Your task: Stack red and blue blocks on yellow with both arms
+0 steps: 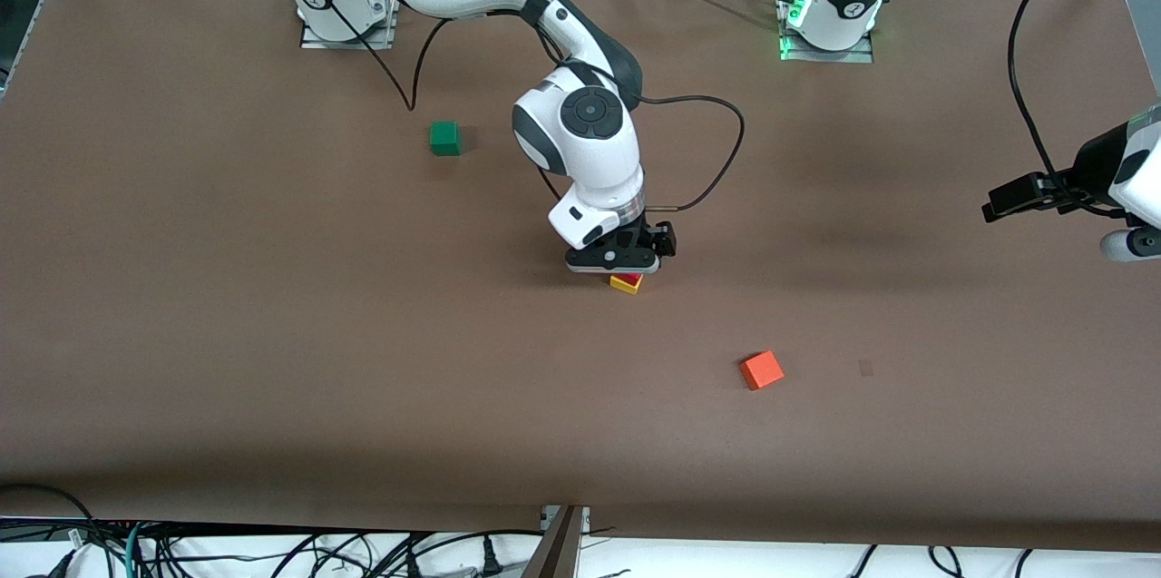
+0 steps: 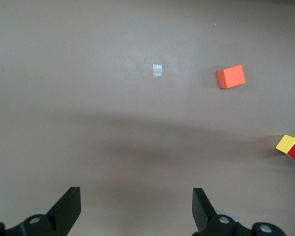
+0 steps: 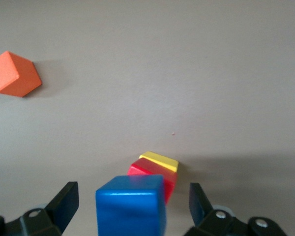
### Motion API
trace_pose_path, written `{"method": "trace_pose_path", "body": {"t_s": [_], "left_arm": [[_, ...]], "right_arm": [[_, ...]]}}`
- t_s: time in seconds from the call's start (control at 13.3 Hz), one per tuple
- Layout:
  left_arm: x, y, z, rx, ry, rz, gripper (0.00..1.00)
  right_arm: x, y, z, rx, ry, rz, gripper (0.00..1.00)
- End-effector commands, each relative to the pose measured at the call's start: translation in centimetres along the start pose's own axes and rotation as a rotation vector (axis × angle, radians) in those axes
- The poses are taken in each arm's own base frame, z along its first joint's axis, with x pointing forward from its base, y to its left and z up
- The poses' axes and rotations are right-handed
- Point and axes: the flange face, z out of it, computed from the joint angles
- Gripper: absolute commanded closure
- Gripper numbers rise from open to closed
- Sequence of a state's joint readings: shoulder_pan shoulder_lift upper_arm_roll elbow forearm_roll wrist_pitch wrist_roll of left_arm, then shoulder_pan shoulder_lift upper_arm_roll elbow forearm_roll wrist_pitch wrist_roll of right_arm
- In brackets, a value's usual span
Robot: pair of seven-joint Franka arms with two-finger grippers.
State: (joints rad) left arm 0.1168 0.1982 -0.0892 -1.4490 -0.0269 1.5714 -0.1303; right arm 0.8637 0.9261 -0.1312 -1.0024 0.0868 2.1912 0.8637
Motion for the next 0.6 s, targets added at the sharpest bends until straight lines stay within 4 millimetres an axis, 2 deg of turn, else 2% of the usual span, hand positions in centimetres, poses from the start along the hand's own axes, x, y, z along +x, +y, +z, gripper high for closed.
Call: {"method": "trace_pose_path", "body": {"t_s": [0.0, 0.08, 0.15, 0.23, 0.3, 0.53], "left_arm": [[-0.2, -0.4, -0.2, -0.009, 0.011, 0.014, 0.00], [-0.2, -0.4, -0.3, -0.009, 0.012, 0.015, 0.00], [-0.2, -0.4, -0.2, -0.009, 0.011, 0.014, 0.00], [-0.2, -0.5, -0.3, -0.007, 0.013, 0.014, 0.00], [-0.2, -0.5, -0.4, -0.007, 0.014, 0.012, 0.00], [0.0, -0.1, -0.7, -0.007, 0.022, 0.019, 0.00]], "right_arm": [[3.9, 2.7, -7.3, -0.014, -0.028, 0.058, 0.00], [5.1, 3.6, -9.8, -0.008, -0.032, 0.083, 0.00], [6.5, 5.6, -12.6, -0.027, -0.053, 0.118, 0.00], [8.7, 9.0, -14.5, -0.055, -0.080, 0.151, 0.00], [10.3, 11.5, -17.1, -0.052, -0.099, 0.147, 0.00], [12.3, 19.5, -24.6, -0.086, -0.142, 0.127, 0.00]]}}
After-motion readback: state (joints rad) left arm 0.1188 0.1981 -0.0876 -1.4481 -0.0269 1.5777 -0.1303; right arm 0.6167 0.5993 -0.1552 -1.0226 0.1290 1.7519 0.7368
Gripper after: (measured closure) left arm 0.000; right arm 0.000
